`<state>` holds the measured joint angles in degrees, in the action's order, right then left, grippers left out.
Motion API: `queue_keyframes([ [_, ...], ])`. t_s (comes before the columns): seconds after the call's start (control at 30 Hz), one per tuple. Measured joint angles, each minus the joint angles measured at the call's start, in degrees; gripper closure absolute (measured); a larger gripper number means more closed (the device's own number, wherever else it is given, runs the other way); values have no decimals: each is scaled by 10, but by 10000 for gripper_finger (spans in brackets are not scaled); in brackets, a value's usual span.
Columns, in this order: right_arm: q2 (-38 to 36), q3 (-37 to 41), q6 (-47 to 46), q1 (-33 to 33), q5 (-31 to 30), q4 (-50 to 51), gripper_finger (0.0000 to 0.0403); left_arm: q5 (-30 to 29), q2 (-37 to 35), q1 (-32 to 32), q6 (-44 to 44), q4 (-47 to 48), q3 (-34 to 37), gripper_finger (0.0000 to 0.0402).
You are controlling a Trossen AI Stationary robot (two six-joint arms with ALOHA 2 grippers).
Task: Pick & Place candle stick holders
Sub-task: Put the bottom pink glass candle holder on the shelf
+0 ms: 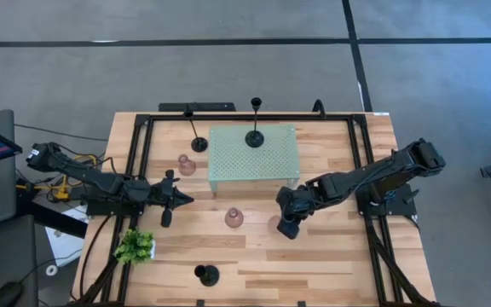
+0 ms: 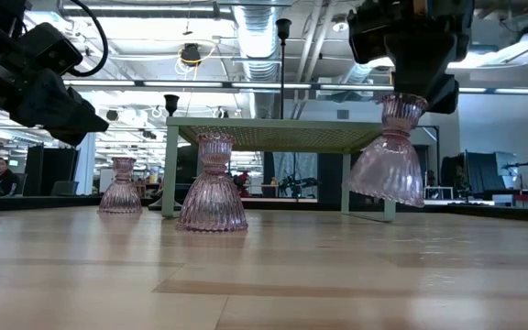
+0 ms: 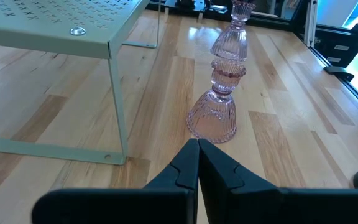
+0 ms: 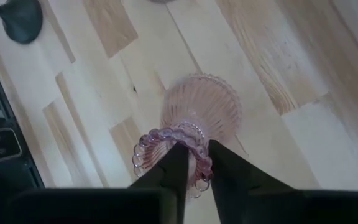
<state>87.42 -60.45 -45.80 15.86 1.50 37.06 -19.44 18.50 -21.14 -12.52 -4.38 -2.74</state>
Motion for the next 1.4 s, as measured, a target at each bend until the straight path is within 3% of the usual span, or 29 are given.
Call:
queue_keyframes([
  [0.27,0,0,57,-6,0,-4,302,0,0,0,0,0,0,394],
  [0.7,-46,-7,66,12,-35,13,320,0,0,0,0,0,0,394],
  [0.93,-83,0,86,107,-204,69,369,0,0,0,0,0,0,394],
  [1.13,-88,62,-10,219,-361,55,398,0,0,0,0,0,0,394],
  [1.27,-84,127,-100,287,-448,-3,402,0,0,0,0,0,0,394],
  [1.4,-84,198,-123,337,-529,-120,401,0,0,0,0,0,0,394],
])
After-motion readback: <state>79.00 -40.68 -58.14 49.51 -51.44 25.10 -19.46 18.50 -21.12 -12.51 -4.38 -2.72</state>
